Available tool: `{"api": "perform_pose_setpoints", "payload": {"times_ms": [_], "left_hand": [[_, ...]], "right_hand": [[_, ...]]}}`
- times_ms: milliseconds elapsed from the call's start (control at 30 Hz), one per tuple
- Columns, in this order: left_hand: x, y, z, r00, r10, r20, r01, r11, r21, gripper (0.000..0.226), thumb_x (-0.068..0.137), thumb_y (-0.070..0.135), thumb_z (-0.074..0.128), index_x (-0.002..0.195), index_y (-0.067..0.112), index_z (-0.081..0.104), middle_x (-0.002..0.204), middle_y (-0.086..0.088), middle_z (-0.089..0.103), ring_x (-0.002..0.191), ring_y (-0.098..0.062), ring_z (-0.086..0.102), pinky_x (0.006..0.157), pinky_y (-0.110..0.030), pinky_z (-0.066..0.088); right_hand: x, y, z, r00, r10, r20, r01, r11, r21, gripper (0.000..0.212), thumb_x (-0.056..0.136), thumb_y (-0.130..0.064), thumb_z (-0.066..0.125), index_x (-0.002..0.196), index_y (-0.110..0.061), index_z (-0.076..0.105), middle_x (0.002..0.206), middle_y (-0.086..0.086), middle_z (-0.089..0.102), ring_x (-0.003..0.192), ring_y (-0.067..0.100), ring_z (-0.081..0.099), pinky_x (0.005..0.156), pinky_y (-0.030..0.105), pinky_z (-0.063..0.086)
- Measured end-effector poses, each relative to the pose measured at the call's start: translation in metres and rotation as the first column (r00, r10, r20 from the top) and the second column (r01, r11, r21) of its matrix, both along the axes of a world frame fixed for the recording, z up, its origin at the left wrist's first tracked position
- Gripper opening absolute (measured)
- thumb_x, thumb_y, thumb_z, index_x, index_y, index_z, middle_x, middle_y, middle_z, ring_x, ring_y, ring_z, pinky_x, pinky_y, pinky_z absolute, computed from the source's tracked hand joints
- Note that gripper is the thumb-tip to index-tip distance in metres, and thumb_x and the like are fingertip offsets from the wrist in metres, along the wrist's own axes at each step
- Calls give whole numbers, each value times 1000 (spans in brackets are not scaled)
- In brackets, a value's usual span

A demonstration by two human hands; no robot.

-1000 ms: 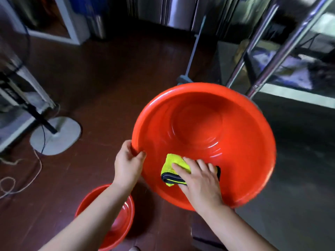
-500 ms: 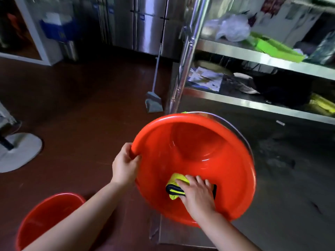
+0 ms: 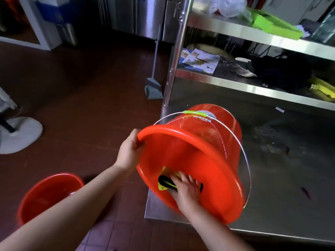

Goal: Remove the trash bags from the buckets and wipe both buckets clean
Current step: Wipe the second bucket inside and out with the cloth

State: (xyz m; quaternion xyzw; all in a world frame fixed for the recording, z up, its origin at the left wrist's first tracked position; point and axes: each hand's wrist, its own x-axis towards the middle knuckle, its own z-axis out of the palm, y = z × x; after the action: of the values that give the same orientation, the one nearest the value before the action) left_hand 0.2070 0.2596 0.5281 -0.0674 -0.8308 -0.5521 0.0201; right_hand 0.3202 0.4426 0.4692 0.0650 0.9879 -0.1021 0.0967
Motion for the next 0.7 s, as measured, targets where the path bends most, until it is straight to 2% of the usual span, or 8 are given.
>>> {"api": "perform_pose_setpoints", "payload": {"times_ms": [100, 167, 200, 300, 367, 533, 633, 700], "left_hand": [[-1, -3, -10, 1000, 4, -22, -4, 1000, 1, 47, 74, -1, 60, 105, 34, 51, 93, 11, 57, 85, -7, 54, 73, -17, 40], [1, -7, -34, 996, 84, -30, -87, 990, -109, 58, 72, 4, 67, 126, 9, 47, 116, -6, 52, 108, -20, 48, 91, -29, 38], [4, -10, -48, 992, 122, 36, -116, 983, -141, 63, 73, 4, 71, 129, -1, 43, 122, -14, 50, 114, -26, 46, 98, -36, 37], [23, -14, -83, 906, 17, 424, -34, 999, 32, 35, 86, 9, 65, 113, 4, 45, 102, -13, 58, 98, -28, 56, 86, -37, 47], [30, -13, -94, 815, -119, 567, -6, 977, 214, 15, 94, 11, 54, 107, 7, 49, 85, -5, 58, 85, -22, 59, 75, -29, 49], [24, -18, -100, 771, -232, 593, 7, 935, 355, 13, 97, 11, 48, 110, 11, 51, 104, -18, 61, 98, -30, 61, 93, -44, 50], [20, -27, -102, 758, -323, 567, 87, 911, 404, 18, 98, 28, 44, 112, 19, 51, 114, -12, 62, 100, -20, 63, 79, -25, 55], [14, -30, -107, 755, -359, 549, 137, 905, 403, 22, 97, 36, 42, 114, 24, 50, 117, -8, 62, 106, -19, 62, 86, -30, 54]], "right_hand": [[4, -12, -14, 997, 68, -22, -65, 992, 106, 44, 80, -49, 64, 121, -36, 59, 139, -3, 49, 124, 17, 47, 105, 33, 32], [6, -18, -18, 993, 53, -103, -39, 991, 132, 51, 64, -48, 78, 112, -35, 67, 126, 1, 62, 111, 19, 60, 97, 35, 45], [7, -19, -21, 994, 50, -93, -37, 991, 131, 56, 69, -48, 75, 122, -37, 61, 133, 2, 57, 117, 21, 57, 101, 38, 41], [7, -21, -32, 999, 40, 34, -46, 982, 181, 62, 91, -50, 45, 146, -43, 19, 157, 0, 19, 139, 21, 26, 114, 39, 13], [7, -27, -33, 999, 5, 34, -11, 980, 198, 62, 93, -50, 42, 147, -43, 13, 159, -2, 13, 140, 21, 22, 113, 39, 11], [3, -56, -29, 998, -52, 27, 47, 984, 169, 62, 96, -47, 38, 148, -43, 6, 159, -4, 7, 140, 17, 23, 112, 36, 15], [1, -74, -35, 997, -83, 9, 82, 993, 82, 63, 98, -46, 32, 147, -40, -7, 160, -3, -6, 146, 15, 4, 115, 34, 7], [-4, -78, -42, 995, -98, 11, 98, 993, 64, 65, 97, -48, 29, 145, -37, -14, 158, -2, -12, 146, 15, -7, 116, 35, 1]]}}
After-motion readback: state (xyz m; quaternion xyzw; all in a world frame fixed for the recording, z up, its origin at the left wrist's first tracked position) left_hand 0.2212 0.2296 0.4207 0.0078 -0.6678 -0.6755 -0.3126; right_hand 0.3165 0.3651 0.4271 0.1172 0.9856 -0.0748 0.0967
